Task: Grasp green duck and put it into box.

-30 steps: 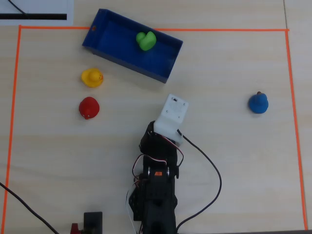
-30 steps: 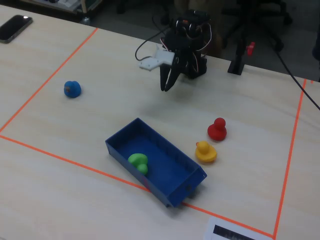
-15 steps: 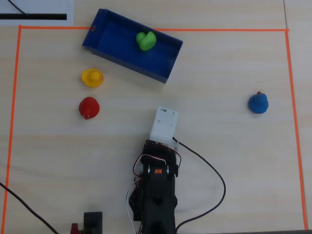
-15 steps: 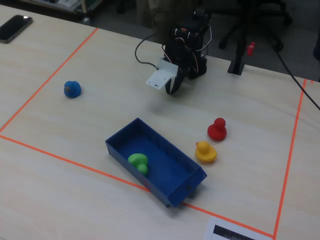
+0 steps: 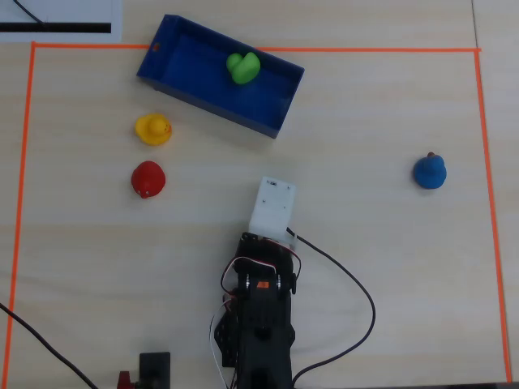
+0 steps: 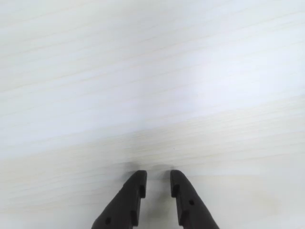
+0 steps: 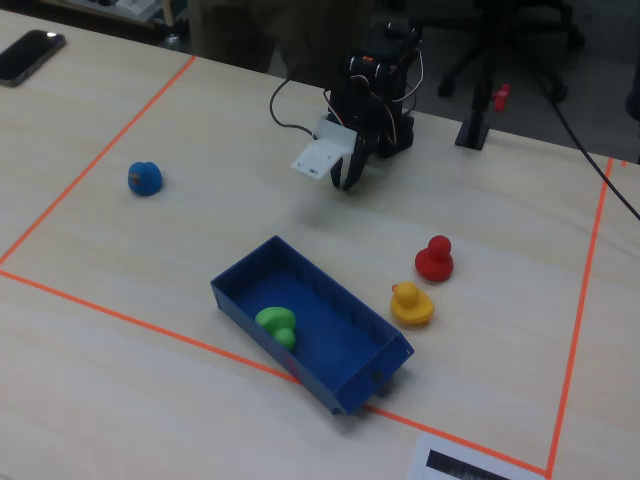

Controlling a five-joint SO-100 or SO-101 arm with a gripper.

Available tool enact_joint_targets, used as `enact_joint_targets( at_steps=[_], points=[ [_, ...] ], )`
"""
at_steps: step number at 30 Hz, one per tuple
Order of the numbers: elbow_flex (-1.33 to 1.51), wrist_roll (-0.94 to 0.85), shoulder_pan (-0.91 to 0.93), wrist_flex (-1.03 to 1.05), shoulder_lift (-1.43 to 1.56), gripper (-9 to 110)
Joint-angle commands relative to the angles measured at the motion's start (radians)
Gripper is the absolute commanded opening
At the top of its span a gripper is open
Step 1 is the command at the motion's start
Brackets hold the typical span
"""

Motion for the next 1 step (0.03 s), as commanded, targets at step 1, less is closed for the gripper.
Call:
enact_joint_targets(
  at_steps=[1],
  points=[
    [-0.003,0.002,0.009,0.018,-0.011,4]
  ],
)
